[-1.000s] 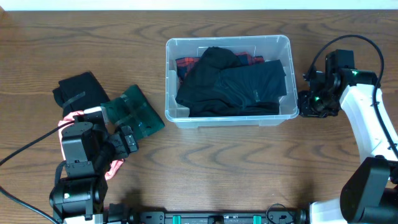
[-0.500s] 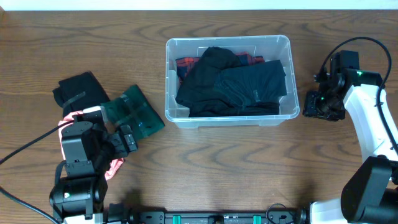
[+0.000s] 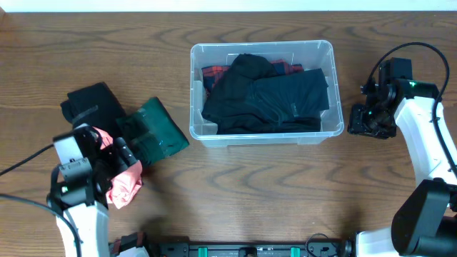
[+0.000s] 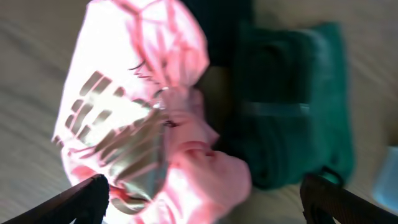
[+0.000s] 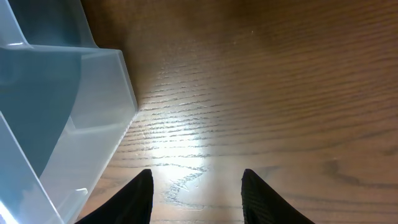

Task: Pack container
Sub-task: 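Grasp the pink shirt with the left gripper and lift it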

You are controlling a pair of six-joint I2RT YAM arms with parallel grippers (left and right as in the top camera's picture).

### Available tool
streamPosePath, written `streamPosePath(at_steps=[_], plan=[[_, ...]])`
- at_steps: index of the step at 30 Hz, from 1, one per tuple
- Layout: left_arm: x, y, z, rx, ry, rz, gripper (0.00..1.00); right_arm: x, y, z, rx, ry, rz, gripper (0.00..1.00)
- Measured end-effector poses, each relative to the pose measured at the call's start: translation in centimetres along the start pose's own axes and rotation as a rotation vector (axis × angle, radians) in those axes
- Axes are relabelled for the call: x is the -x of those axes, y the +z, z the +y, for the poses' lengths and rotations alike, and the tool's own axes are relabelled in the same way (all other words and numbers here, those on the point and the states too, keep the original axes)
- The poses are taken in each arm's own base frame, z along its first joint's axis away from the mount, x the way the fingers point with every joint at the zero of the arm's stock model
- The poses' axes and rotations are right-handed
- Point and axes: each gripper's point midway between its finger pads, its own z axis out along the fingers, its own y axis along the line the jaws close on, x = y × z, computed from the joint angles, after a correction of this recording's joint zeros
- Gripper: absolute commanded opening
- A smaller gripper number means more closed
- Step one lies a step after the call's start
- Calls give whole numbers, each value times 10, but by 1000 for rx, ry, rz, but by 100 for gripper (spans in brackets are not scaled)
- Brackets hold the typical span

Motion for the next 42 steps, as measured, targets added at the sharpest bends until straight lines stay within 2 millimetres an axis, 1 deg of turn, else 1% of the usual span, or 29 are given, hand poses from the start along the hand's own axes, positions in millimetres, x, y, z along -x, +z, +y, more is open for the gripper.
streamPosePath(at_steps=[4,8,12,16,18,19,20,23,24,25,26,27,31,34,38,42], plan=[[4,14,11,33,-40,23,98,1,0,0,-1,0,-2,45],[11,29,26,71,-111,33,98,1,0,0,-2,0,-4,45],[7,47,37,110,-146,86,98,2,0,0,-2,0,-9,45],[2,70,41,130,-158,142,100,2,0,0,-2,0,-10,45],[-5,82,43,142,-163,181,91,3,0,0,-2,0,-10,45],[-8,87,44,147,-166,201,83,3,0,0,-2,0,-10,45],[-12,93,45,152,-169,222,70,3,0,0,-2,0,-10,45],[-23,103,48,167,-166,274,41,3,0,0,-2,0,-10,45],[-25,105,48,169,-163,283,28,3,0,0,-2,0,-10,45],[-25,105,49,172,-167,285,19,3,0,0,-2,0,-10,45],[-24,105,49,172,-167,284,10,2,0,0,-2,0,-10,45],[-22,104,48,171,-162,280,6,2,0,0,-2,0,-10,45],[-19,99,46,160,-164,263,6,2,0,0,-2,0,-9,45],[-8,85,43,140,-165,210,6,2,0,0,-3,0,-7,45],[13,48,34,92,-166,83,6,2,0,0,-3,0,-6,45],[40,2,19,6,-160,-64,6,2,0,0,-2,0,-7,45]])
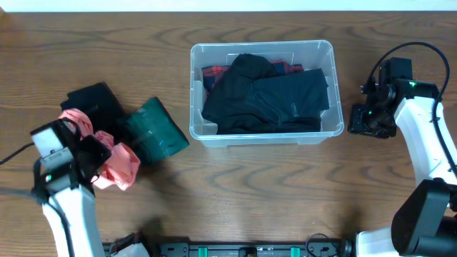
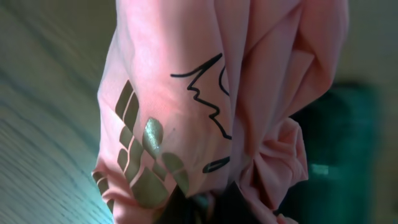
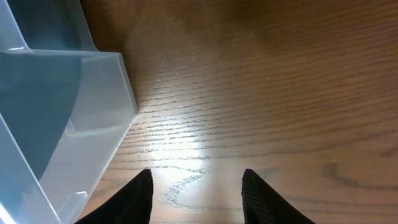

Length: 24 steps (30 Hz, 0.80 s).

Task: Pack container
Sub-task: 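Grasp the pink shirt with the left gripper and lift it, then carry the pink shirt into the bin's left side and release it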

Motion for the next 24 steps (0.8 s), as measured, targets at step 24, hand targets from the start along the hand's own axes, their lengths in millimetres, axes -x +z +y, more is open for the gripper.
streamPosePath(at_steps=[24], plan=[[-44,-97,-243,-532,600,11,6,10,-45,-1,12,35,-169,43]])
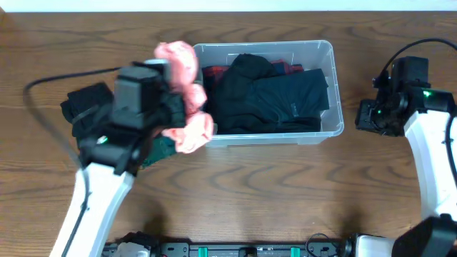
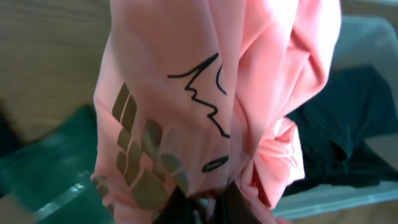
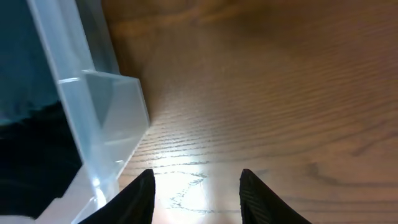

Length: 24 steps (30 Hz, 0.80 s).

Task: Pack container
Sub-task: 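Carry the pink shirt into the bin's left side and release it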

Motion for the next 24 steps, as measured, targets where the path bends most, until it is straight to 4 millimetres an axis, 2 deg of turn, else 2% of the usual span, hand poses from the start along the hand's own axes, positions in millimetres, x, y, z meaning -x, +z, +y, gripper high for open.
streamPosePath(at_steps=[5,10,16,24], plan=[[-8,40,-27,-15,71,51,6,-1,-2,0,0,0,-2,43],[1,65,-44,-26,107,33,6,-1,-2,0,0,0,-2,43],[11,75,-59,-57,126,-16,6,-1,-2,0,0,0,-2,43],[4,80,-51,-15,128,12,6,-1,-2,0,0,0,-2,43]])
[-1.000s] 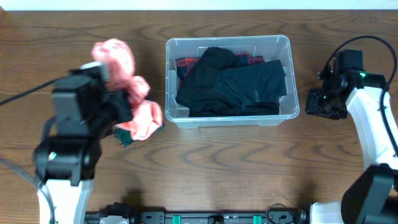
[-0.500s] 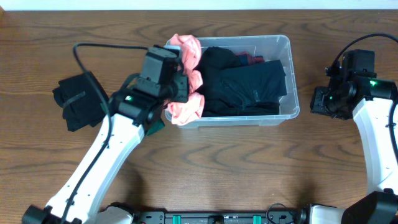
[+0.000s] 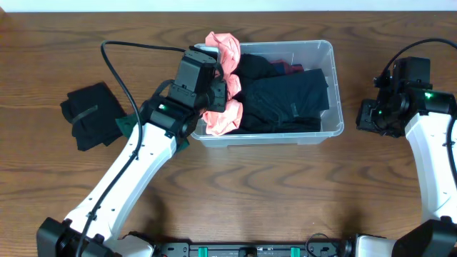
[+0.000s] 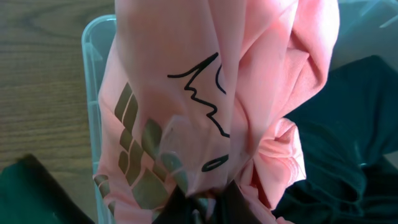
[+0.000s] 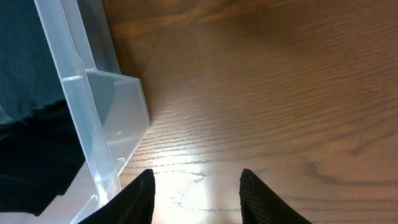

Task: Pack container
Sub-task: 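Carry the pink shirt into the bin's left side and release it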

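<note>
A clear plastic container (image 3: 325, 53) stands at the table's middle back, holding dark folded clothes (image 3: 285, 100). My left gripper (image 4: 202, 202) is shut on a bunched pink shirt (image 3: 223, 114) with a grey print, held over the container's left end (image 4: 93, 118). The pink shirt (image 4: 205, 93) fills the left wrist view. My right gripper (image 5: 196, 190) is open over bare wood just right of the container's corner (image 5: 118, 118), holding nothing.
A black folded garment (image 3: 89, 114) lies at the left of the table. A dark green garment (image 3: 125, 125) peeks out from under my left arm beside it. Cables trail from both arms.
My left gripper has carried the pink shirt from just left of the container to over its left end. The right arm has stayed put.
My left gripper stood open over the pink shirt at the front left, near the green and black garments. Then it was shut on the shirt there. Later the shirt hung beside the container's left wall, and now it hangs over the container.
</note>
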You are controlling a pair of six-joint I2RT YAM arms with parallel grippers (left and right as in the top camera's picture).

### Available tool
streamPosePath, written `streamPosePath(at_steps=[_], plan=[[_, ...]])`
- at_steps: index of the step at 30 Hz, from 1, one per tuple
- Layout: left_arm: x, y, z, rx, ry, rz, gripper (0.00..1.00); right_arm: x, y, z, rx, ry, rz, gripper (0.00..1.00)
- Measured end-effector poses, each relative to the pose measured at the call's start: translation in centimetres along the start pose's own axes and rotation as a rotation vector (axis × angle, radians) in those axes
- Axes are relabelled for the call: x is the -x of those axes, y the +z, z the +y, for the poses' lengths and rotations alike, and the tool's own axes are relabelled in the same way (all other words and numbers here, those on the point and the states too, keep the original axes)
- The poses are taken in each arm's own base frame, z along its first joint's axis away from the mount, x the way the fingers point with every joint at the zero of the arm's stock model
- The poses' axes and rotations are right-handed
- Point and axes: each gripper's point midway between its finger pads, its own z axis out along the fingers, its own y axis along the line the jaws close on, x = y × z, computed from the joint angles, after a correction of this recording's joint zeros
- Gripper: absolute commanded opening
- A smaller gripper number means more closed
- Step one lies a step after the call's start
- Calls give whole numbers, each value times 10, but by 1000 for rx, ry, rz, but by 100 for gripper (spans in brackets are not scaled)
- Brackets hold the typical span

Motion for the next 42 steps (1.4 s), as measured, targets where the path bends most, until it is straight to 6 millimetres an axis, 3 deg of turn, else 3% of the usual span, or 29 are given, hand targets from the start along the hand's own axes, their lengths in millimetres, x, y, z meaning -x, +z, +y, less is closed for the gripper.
streamPosePath(at_steps=[5,6,7,8,12,15,18,23,26,29,31,38,42], plan=[[-8,12,3,18,1,33,7,0,0,0,0,0,0,43],[-10,15,4,21,2,44,29,0,0,0,0,0,1,43],[-13,18,5,24,8,58,68,0,0,0,0,0,1,43],[-17,21,5,28,8,72,99,0,0,0,0,0,2,43],[-21,26,6,28,8,90,98,-2,0,0,-1,0,7,43],[-14,18,3,19,10,66,98,-2,0,0,-1,0,9,43],[1,-4,0,-1,26,-1,98,-2,0,0,-1,0,9,43],[44,-61,-5,-42,33,-185,98,-2,0,0,-1,0,7,43],[52,-71,-6,-47,33,-216,99,-1,0,0,0,0,4,43],[45,-55,-6,-40,38,-173,99,-1,0,0,-1,0,6,43],[32,-33,-6,-26,44,-110,99,-2,0,0,-1,0,9,43],[-28,49,7,38,52,149,99,-3,0,0,-1,1,13,43],[-57,78,7,38,55,247,99,-3,0,0,-1,1,13,43]])
